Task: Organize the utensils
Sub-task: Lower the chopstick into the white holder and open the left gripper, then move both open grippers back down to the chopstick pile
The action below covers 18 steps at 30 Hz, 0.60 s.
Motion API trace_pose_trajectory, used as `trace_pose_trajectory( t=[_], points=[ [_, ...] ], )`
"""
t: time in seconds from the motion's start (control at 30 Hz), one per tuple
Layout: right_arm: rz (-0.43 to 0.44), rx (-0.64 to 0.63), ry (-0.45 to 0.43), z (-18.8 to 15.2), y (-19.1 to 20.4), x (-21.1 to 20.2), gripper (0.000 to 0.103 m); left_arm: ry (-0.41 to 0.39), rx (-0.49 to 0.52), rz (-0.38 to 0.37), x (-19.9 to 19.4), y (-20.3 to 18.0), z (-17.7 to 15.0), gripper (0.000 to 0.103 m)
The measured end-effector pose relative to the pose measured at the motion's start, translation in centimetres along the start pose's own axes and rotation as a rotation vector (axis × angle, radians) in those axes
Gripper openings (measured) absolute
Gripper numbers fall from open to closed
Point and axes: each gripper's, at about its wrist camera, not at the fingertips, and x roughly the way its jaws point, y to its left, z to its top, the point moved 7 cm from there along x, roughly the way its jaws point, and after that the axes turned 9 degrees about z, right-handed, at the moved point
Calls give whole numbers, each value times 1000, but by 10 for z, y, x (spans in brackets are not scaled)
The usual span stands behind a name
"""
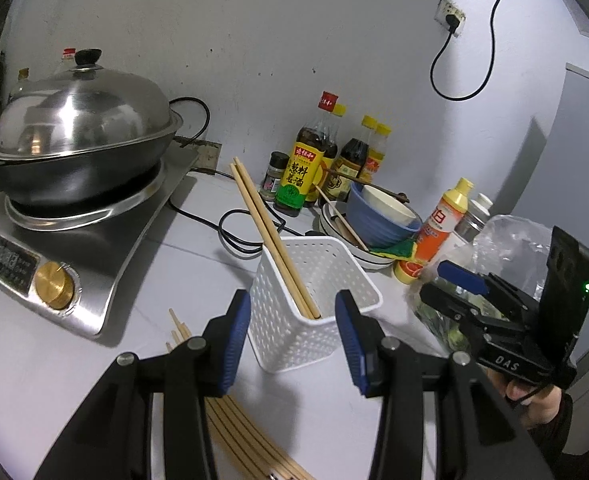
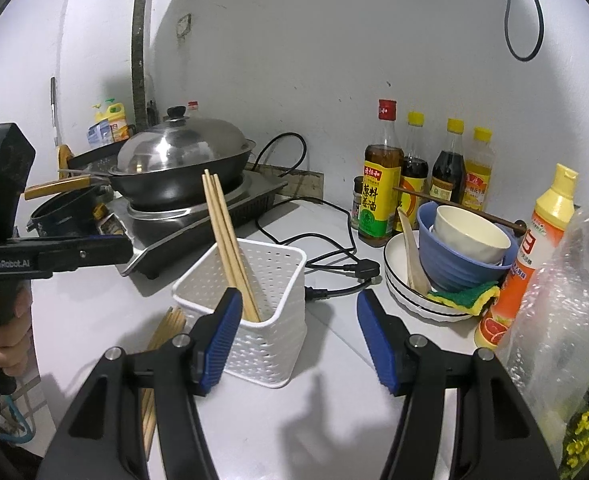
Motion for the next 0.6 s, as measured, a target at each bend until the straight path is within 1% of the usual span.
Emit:
trace_pose_trajectory(
  t=[0.2, 0.4, 0.6],
  points=[
    [0, -21, 6, -6, 18, -12, 58, -22, -19, -13, -24, 7, -13, 43],
    [7, -39, 39, -19, 41, -16, 58, -23, -39, -15, -41, 21, -32, 43],
    [3, -51, 52, -26, 60, -20, 58, -17, -45, -17, -53, 37, -49, 43]
  ],
)
